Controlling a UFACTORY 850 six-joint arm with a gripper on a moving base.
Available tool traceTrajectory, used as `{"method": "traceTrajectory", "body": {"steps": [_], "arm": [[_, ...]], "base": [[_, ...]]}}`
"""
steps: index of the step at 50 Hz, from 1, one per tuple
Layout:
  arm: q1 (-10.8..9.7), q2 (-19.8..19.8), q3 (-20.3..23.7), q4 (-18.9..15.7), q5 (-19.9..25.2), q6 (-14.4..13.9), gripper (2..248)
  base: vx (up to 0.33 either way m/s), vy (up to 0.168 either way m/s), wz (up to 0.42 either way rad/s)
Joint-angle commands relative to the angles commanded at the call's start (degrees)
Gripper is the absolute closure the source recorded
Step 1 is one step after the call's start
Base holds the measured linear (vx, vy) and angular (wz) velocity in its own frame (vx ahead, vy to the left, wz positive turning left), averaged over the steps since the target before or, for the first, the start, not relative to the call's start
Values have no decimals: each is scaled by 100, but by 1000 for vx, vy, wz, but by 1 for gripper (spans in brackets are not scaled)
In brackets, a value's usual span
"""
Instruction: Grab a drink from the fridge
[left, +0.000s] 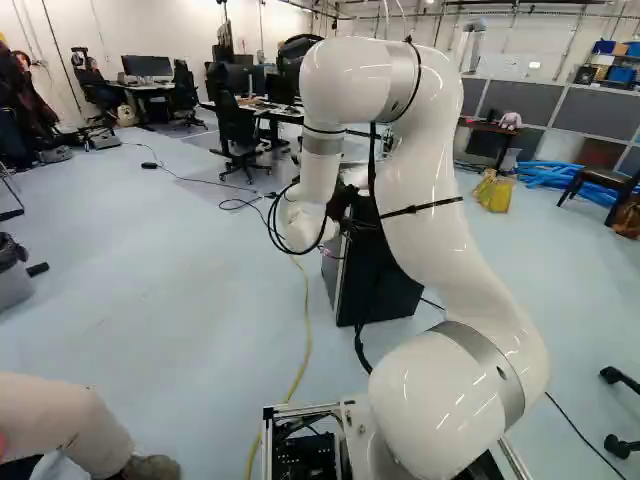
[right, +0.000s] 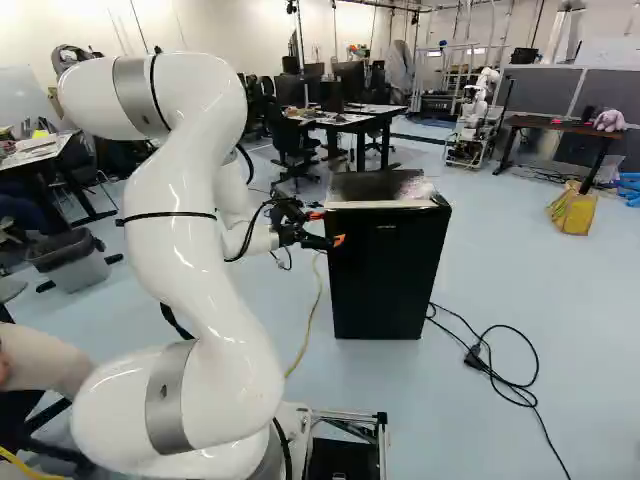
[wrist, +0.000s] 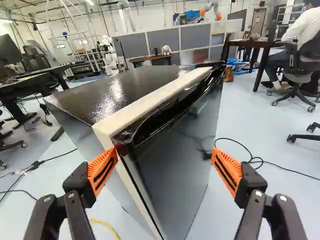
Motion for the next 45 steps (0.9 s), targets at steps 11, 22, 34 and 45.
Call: {"method": "traceTrajectory", "body": {"steps": [11,22,34,45], "arm": [[-32,-6,-10,64,0,0,3],[-39,-7,-12,129,0,0,3],[-39,-7,-12,201,0,0,3],[-37,2,3,281,0,0,3]], "base": [[0,0,0],[0,0,0],[0,0,0],[0,0,0]]}}
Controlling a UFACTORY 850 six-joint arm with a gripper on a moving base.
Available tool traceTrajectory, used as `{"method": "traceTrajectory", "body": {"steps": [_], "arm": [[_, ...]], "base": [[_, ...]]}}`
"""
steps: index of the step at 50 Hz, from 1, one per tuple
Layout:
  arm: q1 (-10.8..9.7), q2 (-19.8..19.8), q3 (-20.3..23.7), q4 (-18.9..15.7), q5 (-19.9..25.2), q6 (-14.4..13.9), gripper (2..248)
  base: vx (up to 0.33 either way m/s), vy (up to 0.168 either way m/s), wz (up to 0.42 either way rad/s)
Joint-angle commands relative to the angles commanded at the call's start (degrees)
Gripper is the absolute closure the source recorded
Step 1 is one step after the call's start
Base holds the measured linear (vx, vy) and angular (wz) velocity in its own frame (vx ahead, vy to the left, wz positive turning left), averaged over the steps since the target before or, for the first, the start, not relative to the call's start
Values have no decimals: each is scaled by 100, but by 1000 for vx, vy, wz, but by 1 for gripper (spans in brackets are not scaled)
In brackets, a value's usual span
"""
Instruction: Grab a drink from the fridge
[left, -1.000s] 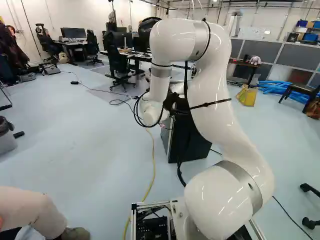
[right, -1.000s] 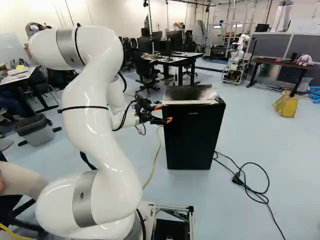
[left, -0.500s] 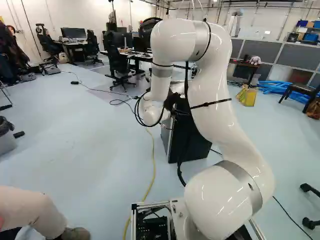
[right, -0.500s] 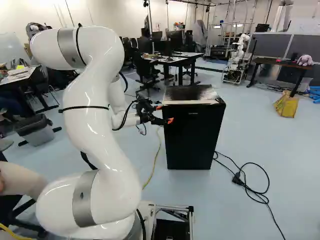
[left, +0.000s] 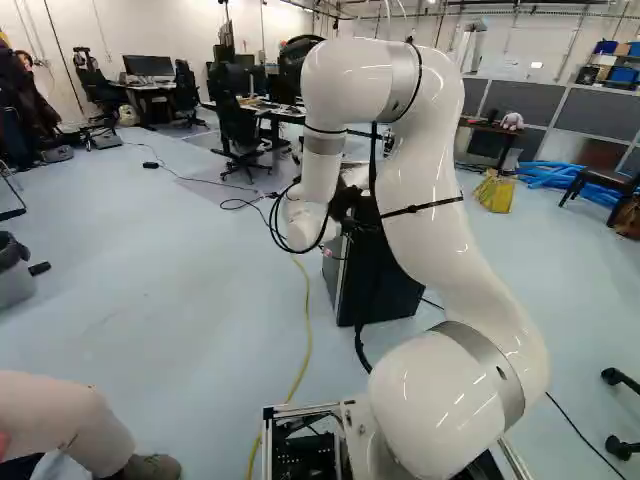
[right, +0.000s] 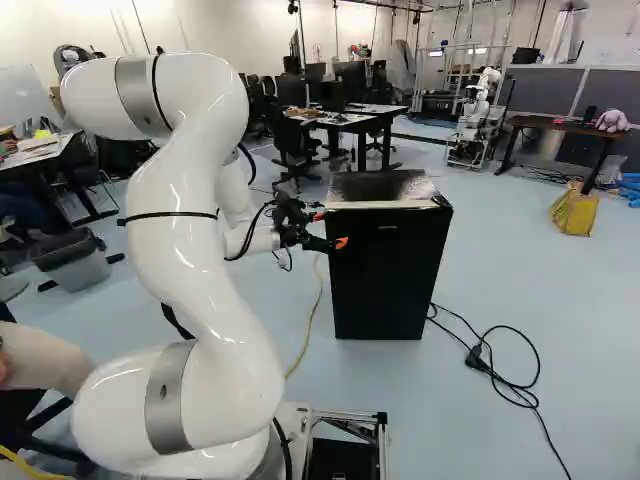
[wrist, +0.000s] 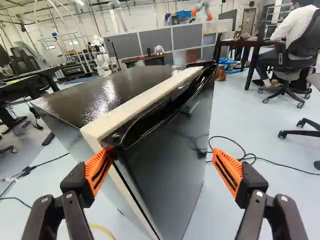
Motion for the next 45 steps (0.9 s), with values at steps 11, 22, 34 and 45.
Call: {"method": "traceTrajectory", "body": {"steps": [11,22,34,45], "arm": [[4,13,24,88,0,0,3],[9,27,50,179,0,0,3],[14,43,79,278,0,0,3],[20,61,112,371,0,0,3]], "base": [[0,0,0],[0,-11,-26],[0,0,0],[0,0,0]]}}
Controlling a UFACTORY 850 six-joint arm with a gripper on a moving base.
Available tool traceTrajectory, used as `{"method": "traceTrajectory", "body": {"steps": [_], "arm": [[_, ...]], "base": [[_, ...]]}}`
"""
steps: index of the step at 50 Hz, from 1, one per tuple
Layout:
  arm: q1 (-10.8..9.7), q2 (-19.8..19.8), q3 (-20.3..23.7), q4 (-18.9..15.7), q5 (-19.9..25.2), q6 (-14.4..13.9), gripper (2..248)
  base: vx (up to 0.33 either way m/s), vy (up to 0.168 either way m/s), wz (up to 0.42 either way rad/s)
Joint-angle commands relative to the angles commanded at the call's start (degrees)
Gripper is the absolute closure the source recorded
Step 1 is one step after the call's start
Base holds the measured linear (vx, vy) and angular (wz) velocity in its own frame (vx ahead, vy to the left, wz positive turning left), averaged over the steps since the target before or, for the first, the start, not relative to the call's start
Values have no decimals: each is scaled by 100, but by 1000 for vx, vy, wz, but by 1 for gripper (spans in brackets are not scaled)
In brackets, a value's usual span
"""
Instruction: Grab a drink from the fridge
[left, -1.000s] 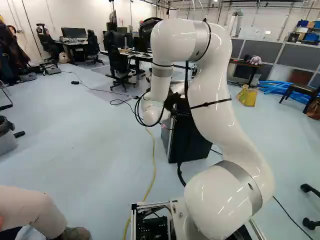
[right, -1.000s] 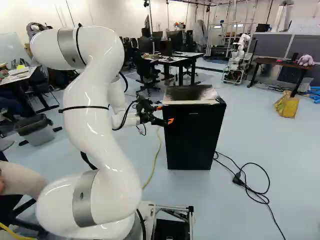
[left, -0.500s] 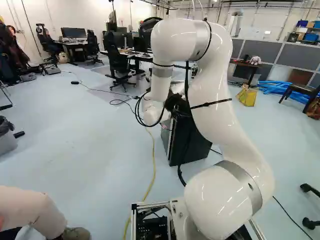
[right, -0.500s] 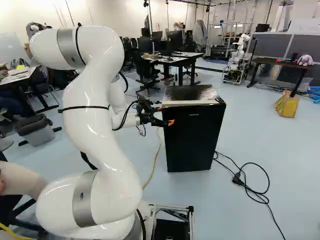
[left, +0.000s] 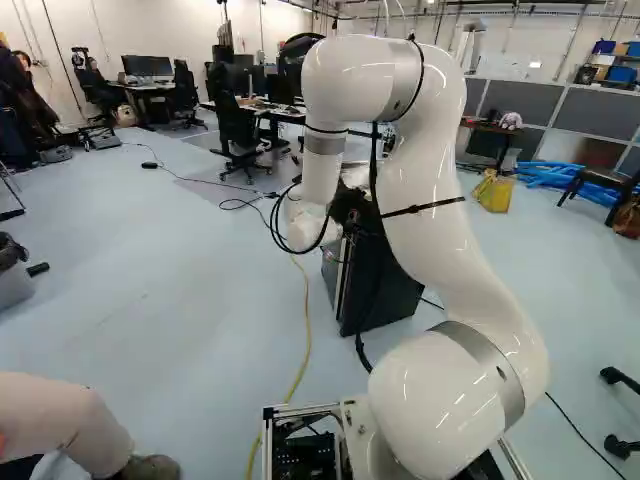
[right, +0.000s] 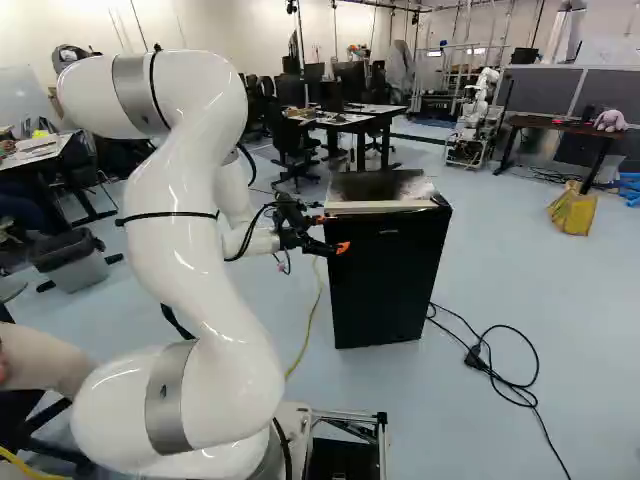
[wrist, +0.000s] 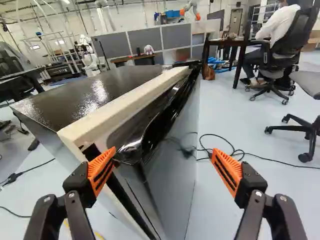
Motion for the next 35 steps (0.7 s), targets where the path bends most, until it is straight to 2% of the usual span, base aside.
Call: {"method": "traceTrajectory", "body": {"steps": [35], "arm": [[54,145,277,320,0,0,3]], "base": [[0,0,0]]}}
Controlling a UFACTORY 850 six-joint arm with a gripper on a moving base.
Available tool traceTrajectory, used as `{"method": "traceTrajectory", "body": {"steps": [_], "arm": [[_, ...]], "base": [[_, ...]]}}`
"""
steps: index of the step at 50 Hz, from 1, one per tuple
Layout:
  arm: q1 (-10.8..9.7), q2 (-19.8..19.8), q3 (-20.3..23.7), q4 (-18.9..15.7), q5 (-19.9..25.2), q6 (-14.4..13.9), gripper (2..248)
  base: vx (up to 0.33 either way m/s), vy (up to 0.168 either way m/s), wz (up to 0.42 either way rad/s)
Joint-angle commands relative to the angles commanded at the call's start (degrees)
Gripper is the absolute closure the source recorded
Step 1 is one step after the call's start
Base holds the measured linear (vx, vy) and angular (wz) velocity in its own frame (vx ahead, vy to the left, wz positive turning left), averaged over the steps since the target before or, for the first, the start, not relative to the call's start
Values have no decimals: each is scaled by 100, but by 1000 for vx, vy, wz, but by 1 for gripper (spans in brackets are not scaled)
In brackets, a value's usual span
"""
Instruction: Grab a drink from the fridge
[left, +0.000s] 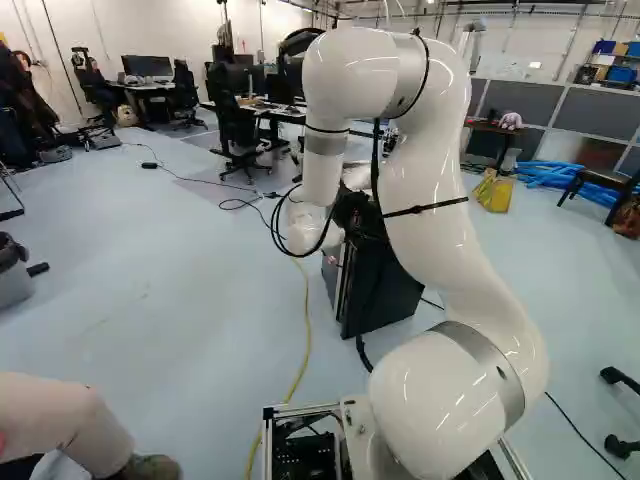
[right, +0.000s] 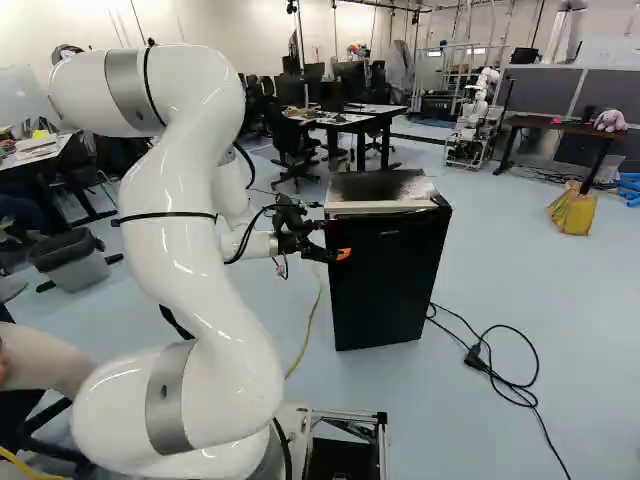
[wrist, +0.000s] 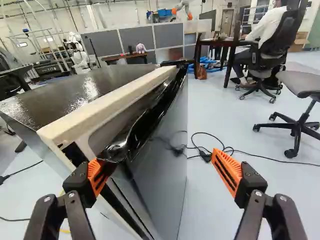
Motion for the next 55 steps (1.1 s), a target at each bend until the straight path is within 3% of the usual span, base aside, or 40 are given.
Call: {"method": "traceTrajectory", "body": {"steps": [55], "arm": [[106,233,470,603,0,0,3]], "base": [[0,0,0]]}}
